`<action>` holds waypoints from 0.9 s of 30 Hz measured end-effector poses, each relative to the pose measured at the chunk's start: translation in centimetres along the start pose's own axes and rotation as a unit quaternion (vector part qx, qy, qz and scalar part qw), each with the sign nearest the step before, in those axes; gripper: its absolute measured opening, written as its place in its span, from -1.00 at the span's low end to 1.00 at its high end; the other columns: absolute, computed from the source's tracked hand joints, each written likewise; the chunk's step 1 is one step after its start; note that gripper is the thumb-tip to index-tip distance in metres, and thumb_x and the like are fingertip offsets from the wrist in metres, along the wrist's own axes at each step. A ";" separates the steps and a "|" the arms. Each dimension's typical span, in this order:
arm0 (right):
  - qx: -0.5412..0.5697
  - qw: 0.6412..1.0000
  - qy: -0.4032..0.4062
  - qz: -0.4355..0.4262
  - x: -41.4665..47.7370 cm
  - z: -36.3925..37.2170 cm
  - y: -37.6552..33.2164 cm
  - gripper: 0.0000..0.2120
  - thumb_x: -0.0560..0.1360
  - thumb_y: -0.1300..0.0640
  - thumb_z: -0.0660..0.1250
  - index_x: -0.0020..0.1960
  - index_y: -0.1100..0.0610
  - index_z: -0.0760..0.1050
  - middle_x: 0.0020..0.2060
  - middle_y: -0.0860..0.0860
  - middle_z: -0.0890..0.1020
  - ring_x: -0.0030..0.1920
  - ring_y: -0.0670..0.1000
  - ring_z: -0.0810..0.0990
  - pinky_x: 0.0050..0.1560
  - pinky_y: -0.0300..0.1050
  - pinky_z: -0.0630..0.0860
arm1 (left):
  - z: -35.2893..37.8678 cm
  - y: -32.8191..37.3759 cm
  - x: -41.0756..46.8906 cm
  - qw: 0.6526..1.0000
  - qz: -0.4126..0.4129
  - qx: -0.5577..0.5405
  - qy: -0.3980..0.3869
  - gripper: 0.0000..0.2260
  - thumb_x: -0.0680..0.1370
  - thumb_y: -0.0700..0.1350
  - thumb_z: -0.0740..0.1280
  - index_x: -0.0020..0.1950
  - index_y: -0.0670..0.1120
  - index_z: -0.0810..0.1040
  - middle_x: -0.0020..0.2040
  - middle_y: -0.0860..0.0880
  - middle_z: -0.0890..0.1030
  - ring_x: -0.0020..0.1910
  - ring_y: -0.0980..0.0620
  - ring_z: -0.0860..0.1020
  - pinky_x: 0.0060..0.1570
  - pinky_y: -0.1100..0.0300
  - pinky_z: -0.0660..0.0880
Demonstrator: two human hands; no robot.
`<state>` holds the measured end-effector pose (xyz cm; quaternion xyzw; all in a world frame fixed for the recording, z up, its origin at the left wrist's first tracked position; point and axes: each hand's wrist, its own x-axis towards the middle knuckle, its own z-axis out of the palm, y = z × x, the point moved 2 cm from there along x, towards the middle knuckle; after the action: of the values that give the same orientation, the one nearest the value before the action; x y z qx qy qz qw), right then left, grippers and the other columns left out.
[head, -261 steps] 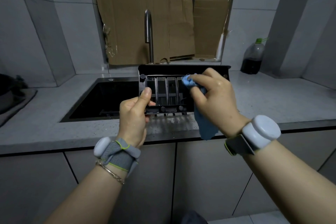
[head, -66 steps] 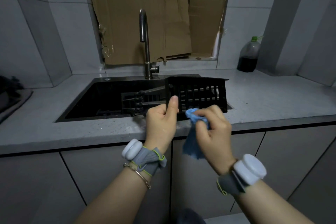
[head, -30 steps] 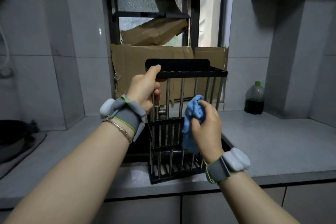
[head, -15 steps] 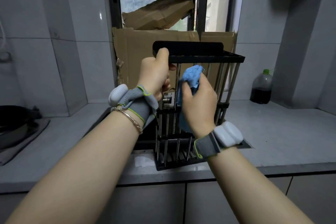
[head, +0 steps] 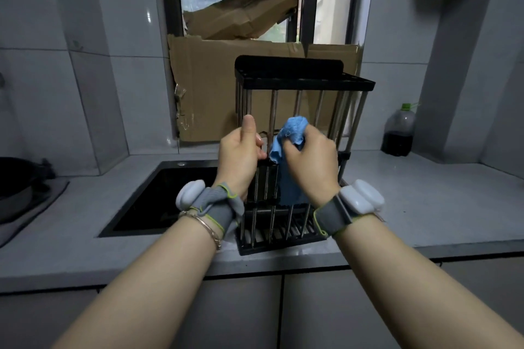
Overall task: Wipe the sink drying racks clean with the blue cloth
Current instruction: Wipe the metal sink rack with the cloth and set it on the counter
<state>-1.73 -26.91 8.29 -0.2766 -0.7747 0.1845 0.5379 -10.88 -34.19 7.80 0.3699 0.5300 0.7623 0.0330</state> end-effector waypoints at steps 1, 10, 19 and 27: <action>0.026 1.000 0.016 -0.005 0.7 -0.7 -0.4 -0.85 0.50 0.08 0.29 -0.05 0.17 0.53 -0.21 0.07 0.63 -0.19 0.06 0.57 -0.22 -0.12 0.46 | 0.3 0.1 0.0 1.000 0.004 0.001 -0.014 -0.57 0.65 0.02 0.05 -0.37 -0.13 0.34 -0.67 0.07 0.35 -0.55 0.17 0.40 -0.35 0.37 0.40; 0.000 1.000 0.007 -0.002 0.1 -0.6 0.7 -0.86 0.51 0.12 0.29 -0.08 0.20 0.54 -0.24 0.15 0.61 -0.22 0.15 0.58 -0.26 -0.06 0.46 | 1.0 -0.6 0.2 0.999 0.030 0.044 -0.006 -0.56 0.63 0.06 0.03 -0.40 -0.10 0.30 -0.54 0.02 0.38 -0.47 0.08 0.35 -0.38 0.32 0.33; 0.165 0.980 0.111 -0.015 1.7 -2.4 -2.3 -0.99 0.46 0.21 0.35 -0.13 0.15 0.52 -0.35 -0.17 0.48 -0.33 -0.27 0.47 -0.33 -0.49 0.32 | 0.9 -0.4 -0.1 0.998 0.028 0.052 -0.004 -0.56 0.63 0.07 0.03 -0.39 -0.11 0.30 -0.53 0.01 0.38 -0.47 0.09 0.39 -0.32 0.23 0.34; 0.036 0.996 0.080 -0.023 -3.5 -0.4 2.5 -0.85 0.33 0.41 0.33 -0.16 0.22 0.48 -0.26 0.13 0.60 -0.24 0.16 0.58 -0.28 0.04 0.51 | 0.9 -0.2 -0.4 0.999 0.018 0.032 -0.013 -0.57 0.63 0.06 0.04 -0.37 -0.11 0.32 -0.66 0.06 0.38 -0.38 -0.02 0.42 -0.26 0.18 0.34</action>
<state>0.15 -27.11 4.43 -0.2527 -0.7280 0.1770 0.6122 -10.09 -33.59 7.53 0.3902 0.5468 0.7406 0.0141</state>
